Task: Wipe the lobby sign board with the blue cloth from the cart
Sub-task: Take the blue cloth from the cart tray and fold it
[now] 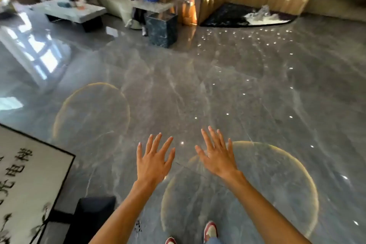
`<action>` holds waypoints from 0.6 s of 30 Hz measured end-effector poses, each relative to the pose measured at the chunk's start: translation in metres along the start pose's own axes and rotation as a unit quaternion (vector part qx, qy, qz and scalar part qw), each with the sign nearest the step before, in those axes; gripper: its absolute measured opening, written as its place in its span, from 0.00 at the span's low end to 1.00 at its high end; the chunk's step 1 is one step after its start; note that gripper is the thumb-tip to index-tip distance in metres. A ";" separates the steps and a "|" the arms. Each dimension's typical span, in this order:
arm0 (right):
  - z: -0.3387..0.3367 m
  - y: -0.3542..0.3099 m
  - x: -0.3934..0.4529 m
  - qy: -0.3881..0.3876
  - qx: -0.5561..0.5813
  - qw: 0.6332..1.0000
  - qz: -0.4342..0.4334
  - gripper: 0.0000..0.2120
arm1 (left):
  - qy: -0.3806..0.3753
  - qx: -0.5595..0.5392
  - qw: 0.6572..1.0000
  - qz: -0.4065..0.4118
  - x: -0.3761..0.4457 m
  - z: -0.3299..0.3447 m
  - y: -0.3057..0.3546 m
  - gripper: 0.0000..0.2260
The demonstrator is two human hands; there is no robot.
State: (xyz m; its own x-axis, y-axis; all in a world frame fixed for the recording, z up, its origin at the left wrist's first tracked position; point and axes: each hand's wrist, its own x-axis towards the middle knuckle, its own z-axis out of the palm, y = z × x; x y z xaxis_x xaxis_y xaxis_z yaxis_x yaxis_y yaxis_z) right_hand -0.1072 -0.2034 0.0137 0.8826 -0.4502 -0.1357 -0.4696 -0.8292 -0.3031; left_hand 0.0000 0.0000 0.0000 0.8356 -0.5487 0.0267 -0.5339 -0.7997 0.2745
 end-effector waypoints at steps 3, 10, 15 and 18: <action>-0.008 0.020 -0.020 0.017 0.010 0.999 0.049 0.34 | -0.013 0.010 0.999 0.047 0.003 0.003 0.026 0.25; -0.024 0.084 -0.082 0.056 0.025 0.987 0.148 0.33 | -0.030 0.000 0.987 0.156 0.003 0.021 0.104 0.27; -0.036 0.136 -0.136 0.087 0.030 0.974 0.206 0.33 | -0.044 -0.007 0.974 0.224 -0.016 0.036 0.175 0.31; -0.042 0.161 -0.172 0.095 0.032 0.966 0.237 0.33 | -0.058 -0.013 0.963 0.264 -0.033 0.045 0.211 0.27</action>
State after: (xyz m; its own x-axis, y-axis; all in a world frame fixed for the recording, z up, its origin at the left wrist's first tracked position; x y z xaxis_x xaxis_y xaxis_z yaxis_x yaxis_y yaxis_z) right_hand -0.3353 -0.2739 0.0280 0.5463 -0.8317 -0.0990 -0.8118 -0.4966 -0.3073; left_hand -0.1465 -0.1617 0.0134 0.4274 -0.9019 0.0621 -0.8757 -0.3959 0.2764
